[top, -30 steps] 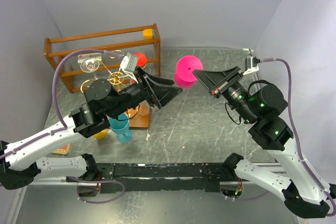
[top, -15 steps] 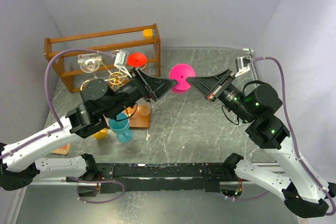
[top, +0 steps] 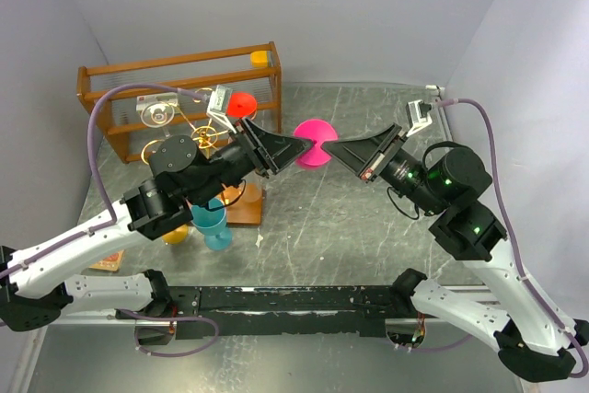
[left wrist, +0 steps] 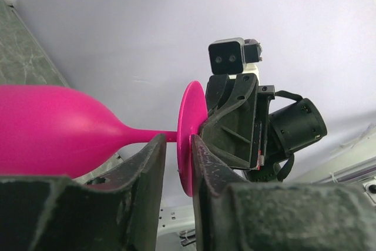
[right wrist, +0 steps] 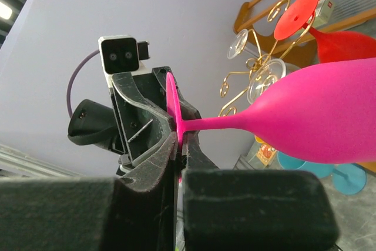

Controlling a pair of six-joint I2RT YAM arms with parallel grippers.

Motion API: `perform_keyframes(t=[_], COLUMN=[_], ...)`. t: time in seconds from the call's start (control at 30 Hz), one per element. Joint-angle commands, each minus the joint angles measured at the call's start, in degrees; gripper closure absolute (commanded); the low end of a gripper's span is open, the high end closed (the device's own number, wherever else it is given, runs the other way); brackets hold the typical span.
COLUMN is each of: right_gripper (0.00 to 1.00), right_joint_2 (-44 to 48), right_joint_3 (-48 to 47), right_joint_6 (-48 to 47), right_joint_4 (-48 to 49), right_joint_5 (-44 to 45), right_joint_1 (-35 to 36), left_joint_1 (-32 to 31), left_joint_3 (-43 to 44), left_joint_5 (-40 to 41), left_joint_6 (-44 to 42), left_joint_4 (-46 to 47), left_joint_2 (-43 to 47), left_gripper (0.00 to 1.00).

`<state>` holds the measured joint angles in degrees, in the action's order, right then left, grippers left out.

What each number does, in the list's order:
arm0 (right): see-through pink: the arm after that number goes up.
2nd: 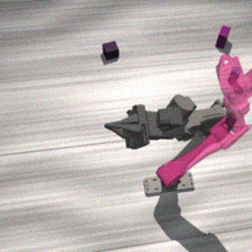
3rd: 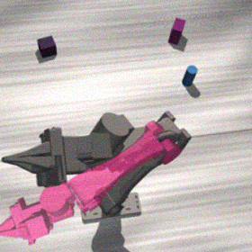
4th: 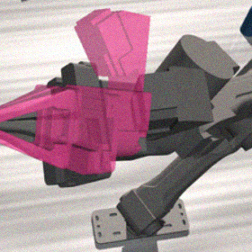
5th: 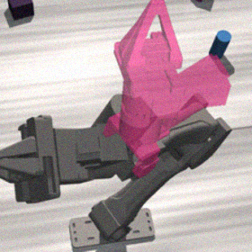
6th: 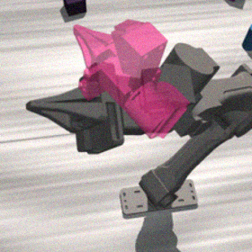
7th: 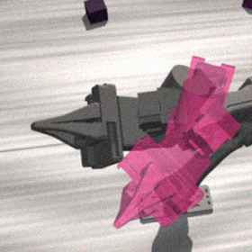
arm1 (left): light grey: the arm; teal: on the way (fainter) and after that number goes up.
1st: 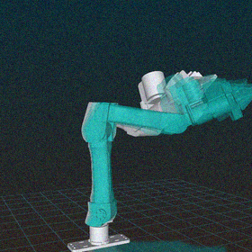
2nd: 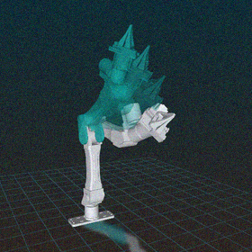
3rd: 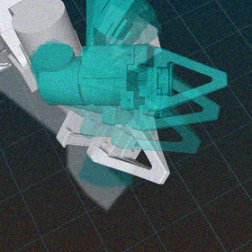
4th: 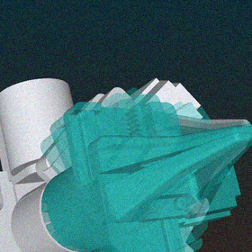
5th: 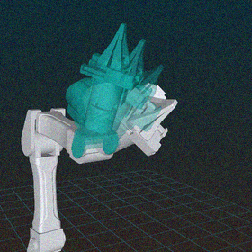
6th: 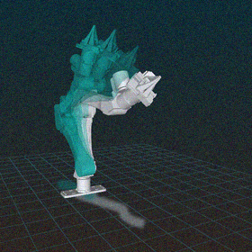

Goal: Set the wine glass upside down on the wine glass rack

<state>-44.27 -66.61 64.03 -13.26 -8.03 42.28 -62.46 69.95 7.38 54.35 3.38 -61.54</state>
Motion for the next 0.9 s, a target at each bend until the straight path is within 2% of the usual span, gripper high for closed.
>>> perform_keyframes(t=[0.0,0.07,0.1,0.17,0.4,0.53,0.77,0.87], right_gripper=[1.00,1.00,1.00,0.96,0.54,0.39,0.32,0.32], right_joint_2=[0.1,0.5,0.7,1.2,2.5,3.9,7.2,7.6], right_joint_3=[-0.1,0.0,0.1,0.5,-1.2,-0.8,1.6,1.5], right_joint_6=[-1.8,-2.1,-2.3,-2.6,-5.3,-7.1,-9.4,-9.7], right_joint_4=[0.3,0.2,0.2,0.3,-2.8,-3.2,-2.0,-2.5], right_joint_5=[-1.8,-1.8,-1.8,-1.6,1.4,3.3,6.4,7.7], right_joint_1=[-0.1,-0.2,-0.1,-0.1,-0.1,-0.1,-0.1,-0.1], left_joint_1=[0.2,0.3,0.5,0.8,4.5,8.7,19.3,22.0], left_joint_3=[1.4,1.7,2.2,3.6,7.6,9.8,14.6,19.8], left_joint_5=[-1.9,-2.4,-2.4,-2.3,-7.1,-11.7,-22.4,-25.0], left_joint_6=[1.1,0.7,0.6,-0.1,-0.7,0.6,4.4,3.5], left_joint_4=[1.1,1.2,0.7,-0.8,-1.5,-1.6,0.0,0.2], left_joint_2=[-0.4,-0.7,-1.0,-1.6,-3.8,-5.4,-9.5,-12.6], left_gripper=[0.71,0.89,0.93,0.93,0.93,0.93,0.93,0.93])
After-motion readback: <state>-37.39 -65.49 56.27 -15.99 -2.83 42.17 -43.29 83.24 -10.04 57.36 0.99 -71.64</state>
